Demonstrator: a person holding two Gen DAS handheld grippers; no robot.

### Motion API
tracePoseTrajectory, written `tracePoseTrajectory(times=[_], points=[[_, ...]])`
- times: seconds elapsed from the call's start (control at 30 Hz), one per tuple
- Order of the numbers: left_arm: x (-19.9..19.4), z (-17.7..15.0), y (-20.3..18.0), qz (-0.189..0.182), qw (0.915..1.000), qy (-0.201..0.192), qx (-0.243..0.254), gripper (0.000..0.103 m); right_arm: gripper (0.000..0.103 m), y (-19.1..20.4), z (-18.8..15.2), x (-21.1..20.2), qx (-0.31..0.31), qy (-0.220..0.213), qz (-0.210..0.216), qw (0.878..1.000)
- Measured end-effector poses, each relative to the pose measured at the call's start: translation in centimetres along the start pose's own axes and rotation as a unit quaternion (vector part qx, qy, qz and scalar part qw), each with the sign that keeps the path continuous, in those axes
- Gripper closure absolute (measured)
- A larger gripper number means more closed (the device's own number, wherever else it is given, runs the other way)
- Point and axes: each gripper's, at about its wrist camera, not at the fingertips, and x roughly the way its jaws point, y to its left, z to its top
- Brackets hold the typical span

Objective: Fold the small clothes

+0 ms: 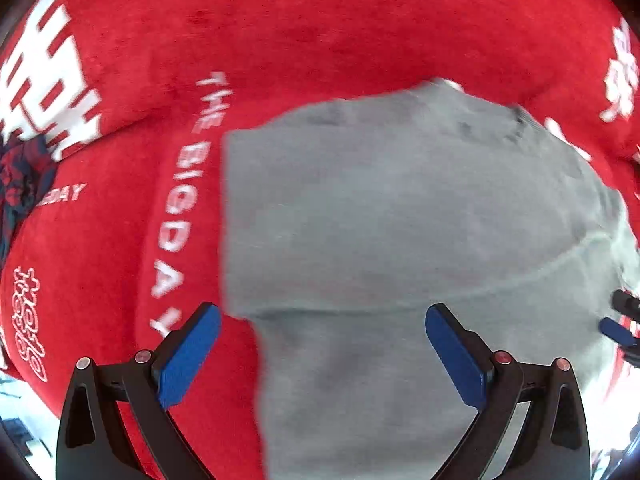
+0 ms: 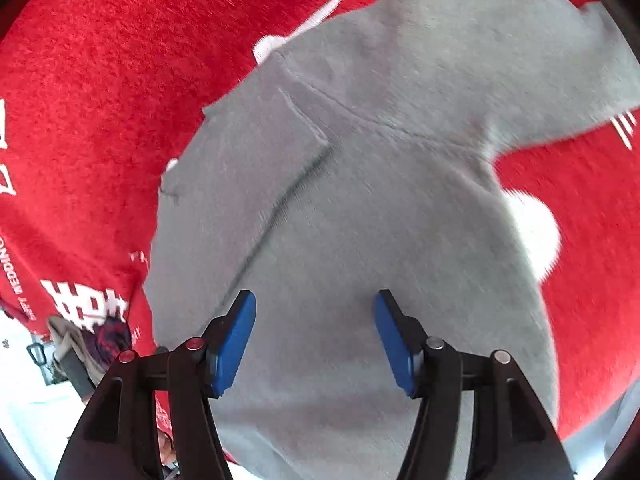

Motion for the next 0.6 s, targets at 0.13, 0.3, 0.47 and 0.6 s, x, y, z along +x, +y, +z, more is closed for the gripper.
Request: tracePoseTrajectory(times=[0.13, 0.3, 0.47, 0.6], points=[[-0.3, -1.2, -4.8, -0.02, 0.9991, 0.018, 0.032, 0.0, 0.038, -1.4, -0.5, -0.2, 0.015, 0.014, 0.014, 1.0], [0.0, -1.8, -10.1, -0.046, 0.997, 0.037, 0.051, 0.0, 0.038, -3.8, -0.2, -1.7, 0.029, 0.01, 0.03, 0.999], [-0.5, -1.3, -14.4, -0.047, 0.9968, 0.024, 0.06, 0.0, 0.037, -7.0, 1.2, -4.1, 0.045, -0.01, 0.033, 0.998], [-0.9, 1.3, -16.6, -0.048, 0.9976, -0.009, 0.049, 0.0, 0.037, -10.0, 2.3, -6.2, 0.063, -0.031, 0.028, 0.997]])
